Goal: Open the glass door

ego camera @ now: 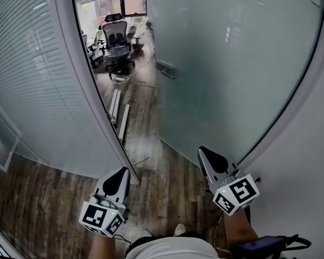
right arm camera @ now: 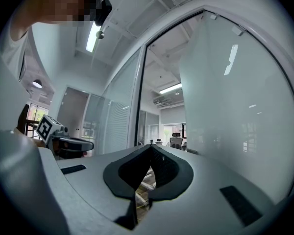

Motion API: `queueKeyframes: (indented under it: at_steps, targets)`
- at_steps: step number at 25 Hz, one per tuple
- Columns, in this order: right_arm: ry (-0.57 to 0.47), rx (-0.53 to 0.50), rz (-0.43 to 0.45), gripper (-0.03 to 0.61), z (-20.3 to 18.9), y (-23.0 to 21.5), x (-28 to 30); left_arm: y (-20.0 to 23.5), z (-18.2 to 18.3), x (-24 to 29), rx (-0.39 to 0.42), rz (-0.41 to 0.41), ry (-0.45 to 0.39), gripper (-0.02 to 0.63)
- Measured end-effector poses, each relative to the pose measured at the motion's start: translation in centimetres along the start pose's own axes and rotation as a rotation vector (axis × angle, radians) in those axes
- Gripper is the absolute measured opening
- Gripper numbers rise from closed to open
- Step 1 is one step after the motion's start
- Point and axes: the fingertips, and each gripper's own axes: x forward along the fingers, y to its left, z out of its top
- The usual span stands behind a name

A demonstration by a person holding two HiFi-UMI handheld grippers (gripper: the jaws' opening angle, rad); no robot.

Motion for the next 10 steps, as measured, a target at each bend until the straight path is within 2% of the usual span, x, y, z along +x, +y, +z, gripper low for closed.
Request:
queueKeyframes:
  at_steps: [10]
  targets:
    - [0.020, -0.002, -0.004, 0.002, -1.0, 3.7, 1.2, 2.7, 0.4, -2.7, 0.005, -0.003, -0.032, 0.002]
